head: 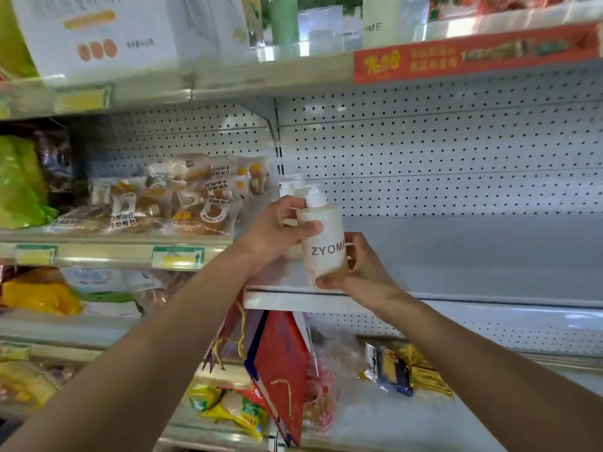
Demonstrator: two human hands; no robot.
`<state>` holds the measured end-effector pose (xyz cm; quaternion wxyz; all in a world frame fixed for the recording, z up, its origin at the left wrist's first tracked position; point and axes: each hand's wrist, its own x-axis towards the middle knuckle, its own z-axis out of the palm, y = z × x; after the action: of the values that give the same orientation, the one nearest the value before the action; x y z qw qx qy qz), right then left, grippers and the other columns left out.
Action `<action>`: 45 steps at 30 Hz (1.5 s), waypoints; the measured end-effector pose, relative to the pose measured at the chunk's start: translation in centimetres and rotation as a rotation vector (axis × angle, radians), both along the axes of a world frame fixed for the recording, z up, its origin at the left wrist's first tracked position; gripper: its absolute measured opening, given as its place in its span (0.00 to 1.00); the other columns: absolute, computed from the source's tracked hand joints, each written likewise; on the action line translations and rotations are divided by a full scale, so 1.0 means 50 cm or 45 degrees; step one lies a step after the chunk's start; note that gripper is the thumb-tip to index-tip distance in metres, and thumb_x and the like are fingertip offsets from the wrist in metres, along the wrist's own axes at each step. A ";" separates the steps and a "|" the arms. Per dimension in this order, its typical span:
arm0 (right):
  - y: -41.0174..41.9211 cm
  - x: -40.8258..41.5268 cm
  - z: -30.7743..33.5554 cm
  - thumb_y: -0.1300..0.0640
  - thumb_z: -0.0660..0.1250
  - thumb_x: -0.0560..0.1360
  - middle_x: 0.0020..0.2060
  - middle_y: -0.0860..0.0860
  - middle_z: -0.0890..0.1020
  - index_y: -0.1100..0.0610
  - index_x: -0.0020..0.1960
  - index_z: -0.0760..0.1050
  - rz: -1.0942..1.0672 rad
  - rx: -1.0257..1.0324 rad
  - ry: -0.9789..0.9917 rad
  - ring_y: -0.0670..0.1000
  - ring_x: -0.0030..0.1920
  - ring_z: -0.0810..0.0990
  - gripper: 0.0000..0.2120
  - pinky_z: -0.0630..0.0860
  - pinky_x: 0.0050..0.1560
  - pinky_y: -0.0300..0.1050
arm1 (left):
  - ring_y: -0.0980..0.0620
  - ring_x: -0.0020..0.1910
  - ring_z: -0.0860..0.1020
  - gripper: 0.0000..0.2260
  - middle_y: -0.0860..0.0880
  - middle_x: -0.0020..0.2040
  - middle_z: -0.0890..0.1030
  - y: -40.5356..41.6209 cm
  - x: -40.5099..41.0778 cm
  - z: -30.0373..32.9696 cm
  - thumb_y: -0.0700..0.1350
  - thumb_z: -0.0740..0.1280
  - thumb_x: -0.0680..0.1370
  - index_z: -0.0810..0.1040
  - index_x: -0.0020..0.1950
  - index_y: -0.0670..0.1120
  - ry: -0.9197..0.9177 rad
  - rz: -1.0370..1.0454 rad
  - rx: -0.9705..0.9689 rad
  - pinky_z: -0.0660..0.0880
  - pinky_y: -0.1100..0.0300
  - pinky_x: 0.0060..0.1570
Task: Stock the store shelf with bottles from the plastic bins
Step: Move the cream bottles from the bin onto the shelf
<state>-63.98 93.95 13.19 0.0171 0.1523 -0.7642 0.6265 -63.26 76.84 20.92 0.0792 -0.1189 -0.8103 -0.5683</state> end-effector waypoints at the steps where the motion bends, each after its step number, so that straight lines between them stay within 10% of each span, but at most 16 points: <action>1: -0.010 -0.010 -0.002 0.62 0.79 0.62 0.54 0.44 0.76 0.46 0.61 0.63 -0.003 -0.005 0.004 0.39 0.51 0.77 0.35 0.73 0.34 0.26 | 0.48 0.58 0.79 0.20 0.45 0.60 0.80 -0.008 -0.008 0.003 0.41 0.73 0.73 0.75 0.63 0.43 0.015 0.001 -0.042 0.78 0.55 0.56; 18: -0.135 -0.108 -0.038 0.63 0.77 0.63 0.51 0.44 0.76 0.49 0.64 0.60 -0.035 0.131 -0.027 0.42 0.52 0.76 0.38 0.73 0.45 0.36 | 0.52 0.53 0.81 0.16 0.50 0.53 0.84 -0.095 -0.091 0.023 0.45 0.75 0.71 0.81 0.58 0.46 0.026 0.145 -0.655 0.76 0.51 0.60; 40: -0.165 -0.103 -0.018 0.66 0.76 0.66 0.59 0.50 0.75 0.55 0.70 0.59 -0.090 0.238 -0.054 0.51 0.60 0.76 0.39 0.73 0.58 0.45 | 0.51 0.52 0.80 0.15 0.49 0.54 0.83 -0.102 -0.078 0.023 0.45 0.72 0.74 0.80 0.60 0.46 0.037 0.262 -0.771 0.75 0.56 0.57; 45: -0.144 -0.083 -0.016 0.64 0.72 0.70 0.63 0.54 0.72 0.57 0.74 0.56 -0.152 0.389 0.007 0.48 0.57 0.72 0.38 0.70 0.49 0.36 | 0.51 0.60 0.77 0.21 0.48 0.62 0.79 -0.101 -0.042 0.011 0.42 0.71 0.75 0.74 0.67 0.44 0.110 0.272 -0.643 0.71 0.57 0.62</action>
<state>-68.11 86.76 12.37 0.0329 0.1091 -0.8581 0.5006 -65.38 71.79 21.45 0.1411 -0.0730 -0.9302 -0.3310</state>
